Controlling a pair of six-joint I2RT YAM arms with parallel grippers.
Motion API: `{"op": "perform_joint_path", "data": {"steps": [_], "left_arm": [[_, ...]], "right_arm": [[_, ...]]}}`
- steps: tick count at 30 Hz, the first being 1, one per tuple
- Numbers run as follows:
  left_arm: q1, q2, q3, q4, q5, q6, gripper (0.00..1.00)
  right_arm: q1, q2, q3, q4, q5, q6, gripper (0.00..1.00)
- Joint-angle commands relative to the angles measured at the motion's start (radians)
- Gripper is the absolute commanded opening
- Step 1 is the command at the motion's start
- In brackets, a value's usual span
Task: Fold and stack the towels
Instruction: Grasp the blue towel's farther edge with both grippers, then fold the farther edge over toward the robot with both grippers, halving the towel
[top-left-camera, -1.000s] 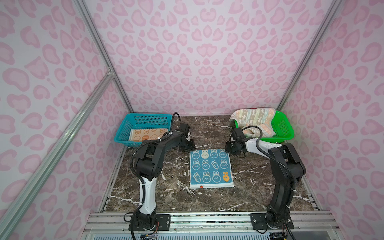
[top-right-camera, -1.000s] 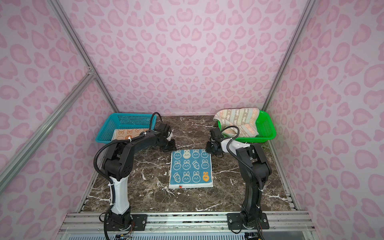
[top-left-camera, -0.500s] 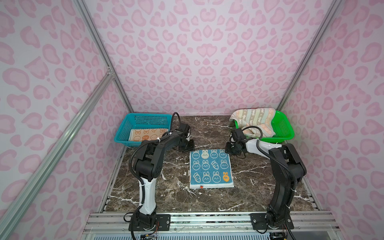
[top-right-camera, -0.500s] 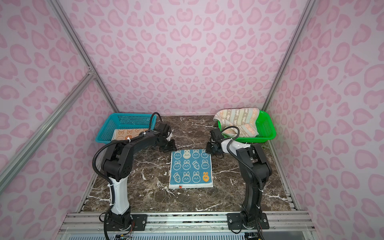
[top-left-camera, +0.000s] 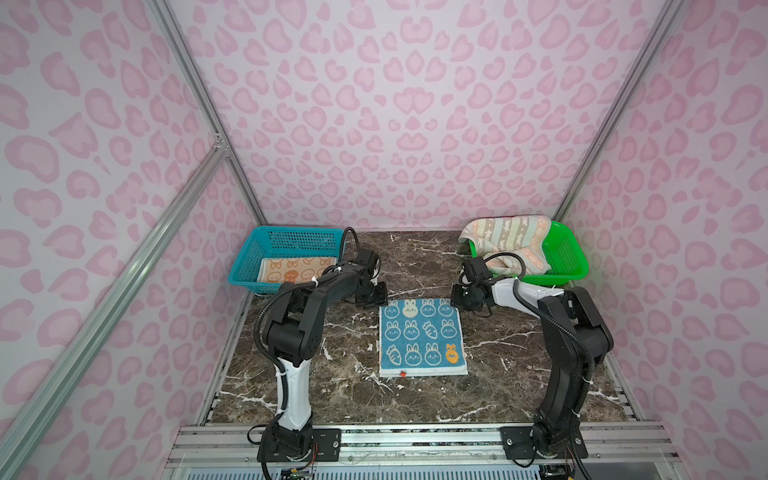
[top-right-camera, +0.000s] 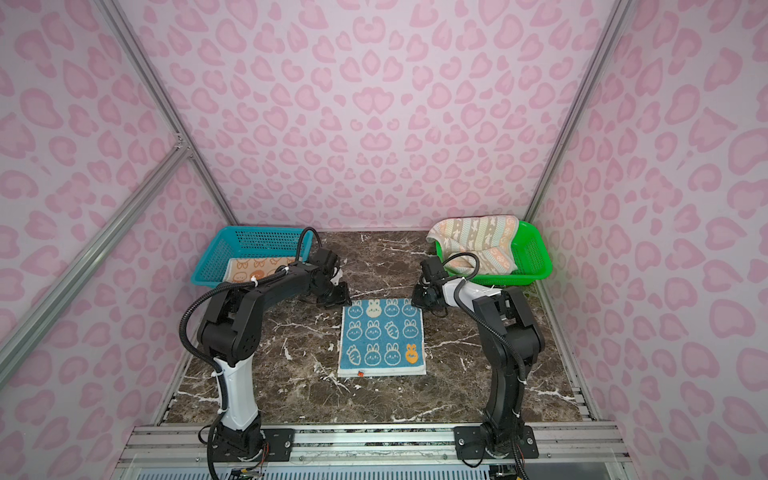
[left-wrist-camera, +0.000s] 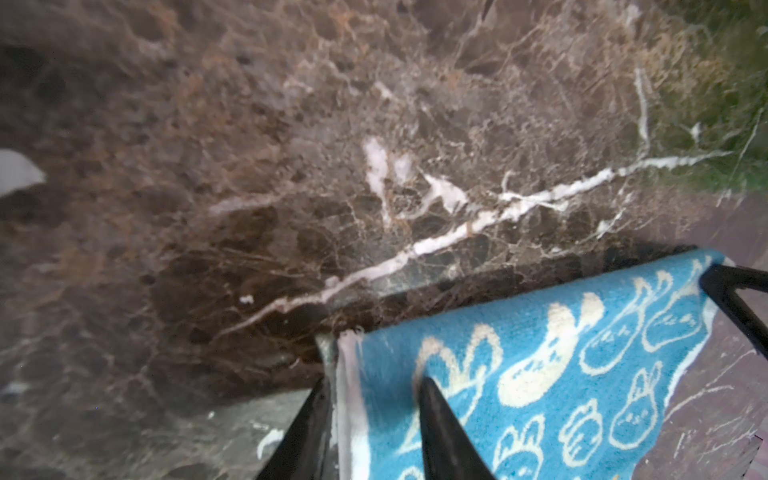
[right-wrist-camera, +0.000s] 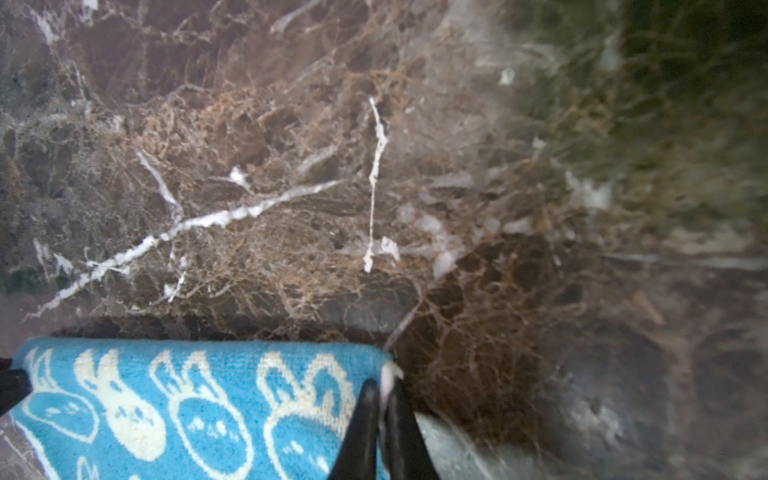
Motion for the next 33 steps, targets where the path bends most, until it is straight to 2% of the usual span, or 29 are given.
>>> {"op": "perform_joint_path", "data": {"steps": [1, 8, 13, 21, 33], "left_arm": [[0.001, 0.019, 0.004, 0.01, 0.019, -0.009, 0.28], [0.001, 0.034, 0.044, 0.022, 0.017, -0.021, 0.04], [0.001, -0.02, 0.035, 0.053, 0.018, -0.012, 0.03], [0.001, -0.133, -0.037, 0.139, 0.056, 0.014, 0.03], [-0.002, -0.356, -0.273, 0.202, 0.124, 0.043, 0.03]], "right_arm": [[-0.001, 0.002, -0.003, -0.007, 0.004, -0.011, 0.09], [-0.002, -0.01, -0.003, -0.008, -0.003, -0.023, 0.05], [-0.001, -0.05, -0.01, -0.007, -0.003, -0.047, 0.0], [-0.002, -0.134, -0.013, -0.048, -0.009, -0.114, 0.0], [0.036, -0.407, -0.24, -0.011, -0.027, -0.135, 0.0]]}}
